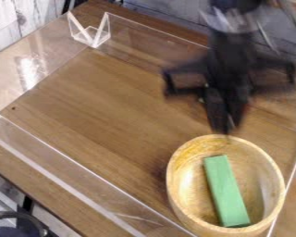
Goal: Remove the green block from the brown bowl and put it on the table
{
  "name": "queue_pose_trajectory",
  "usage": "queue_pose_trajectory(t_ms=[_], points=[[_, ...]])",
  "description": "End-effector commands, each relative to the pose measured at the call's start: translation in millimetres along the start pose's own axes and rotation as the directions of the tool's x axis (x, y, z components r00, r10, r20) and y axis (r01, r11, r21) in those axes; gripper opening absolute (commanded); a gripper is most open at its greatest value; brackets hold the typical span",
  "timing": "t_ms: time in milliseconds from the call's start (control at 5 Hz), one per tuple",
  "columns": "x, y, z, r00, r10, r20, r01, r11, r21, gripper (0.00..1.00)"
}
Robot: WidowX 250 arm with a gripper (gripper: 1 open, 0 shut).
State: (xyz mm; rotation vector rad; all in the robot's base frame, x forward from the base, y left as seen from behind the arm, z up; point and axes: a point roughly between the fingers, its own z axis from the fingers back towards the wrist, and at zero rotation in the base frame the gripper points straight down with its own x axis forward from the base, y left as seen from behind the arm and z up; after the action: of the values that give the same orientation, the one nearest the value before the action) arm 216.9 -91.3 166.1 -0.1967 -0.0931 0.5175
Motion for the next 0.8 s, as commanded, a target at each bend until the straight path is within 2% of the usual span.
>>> queue_pose_trajectory(t_ms=[0,200,400,600], points=[[-7.9,-9.9,4.3,0.999,-0.049,0.017,0.05,0.997,-0.056,1.0],[-22.0,-18.5,-6.6,1.0,-0.023,0.013,0.023,0.997,-0.069,1.0],[-27.2,-24.2,-23.5,1.0,-0.008,0.011,0.009,0.997,-0.079,1.0],[-31.7,-27.1,-38.7,0.995,0.1,0.025,-0.098,0.992,-0.082,1.0]])
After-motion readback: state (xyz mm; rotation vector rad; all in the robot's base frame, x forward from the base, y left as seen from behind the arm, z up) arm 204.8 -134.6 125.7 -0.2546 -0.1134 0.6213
